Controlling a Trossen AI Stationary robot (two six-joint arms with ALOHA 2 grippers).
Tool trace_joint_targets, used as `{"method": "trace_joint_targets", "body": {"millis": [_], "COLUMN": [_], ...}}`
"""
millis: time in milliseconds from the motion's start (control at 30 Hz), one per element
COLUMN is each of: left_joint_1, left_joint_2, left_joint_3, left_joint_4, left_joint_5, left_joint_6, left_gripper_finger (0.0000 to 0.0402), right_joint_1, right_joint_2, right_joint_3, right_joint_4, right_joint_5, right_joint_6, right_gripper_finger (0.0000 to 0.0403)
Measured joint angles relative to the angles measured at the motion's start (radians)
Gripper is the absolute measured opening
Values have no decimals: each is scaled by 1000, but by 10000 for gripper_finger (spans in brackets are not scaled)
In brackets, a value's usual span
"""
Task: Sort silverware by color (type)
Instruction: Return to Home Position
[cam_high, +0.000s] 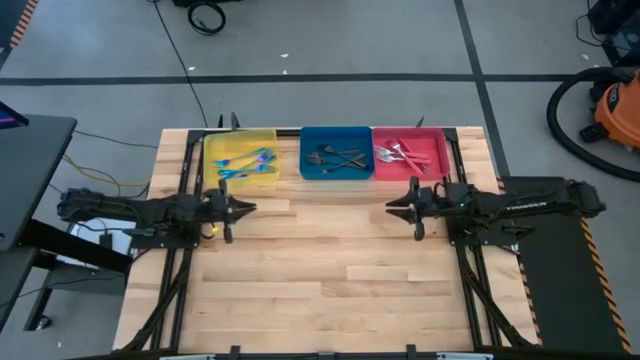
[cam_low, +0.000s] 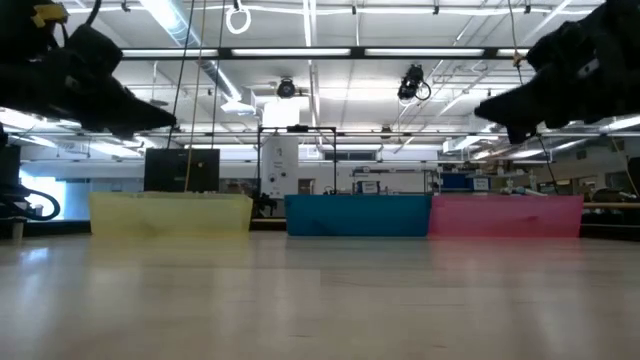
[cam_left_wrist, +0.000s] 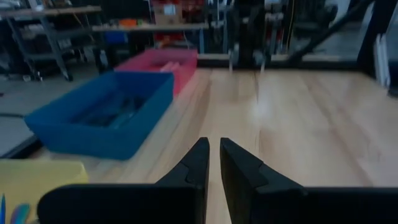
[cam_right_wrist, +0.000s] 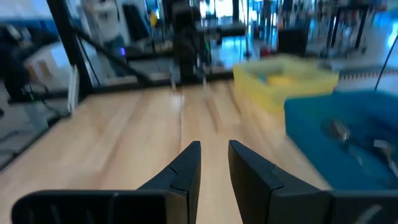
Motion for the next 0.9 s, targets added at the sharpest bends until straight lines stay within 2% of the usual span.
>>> {"method": "trace_joint_targets", "body": {"millis": [600,900], "left_joint_1": [0,0], "left_joint_2": [-255,-255], "left_joint_3": [-1,-1], "left_joint_4": [0,11], "left_joint_5": [-1,-1], "left_joint_6": [0,0], "left_gripper_finger": [41,41], "right_joint_1": [0,0], "right_joint_2": [-343,-395], "right_joint_3": [0,0], "right_joint_4": [0,0], "right_joint_5": [0,0], "right_joint_6": [0,0], "right_gripper_finger": [90,90]}}
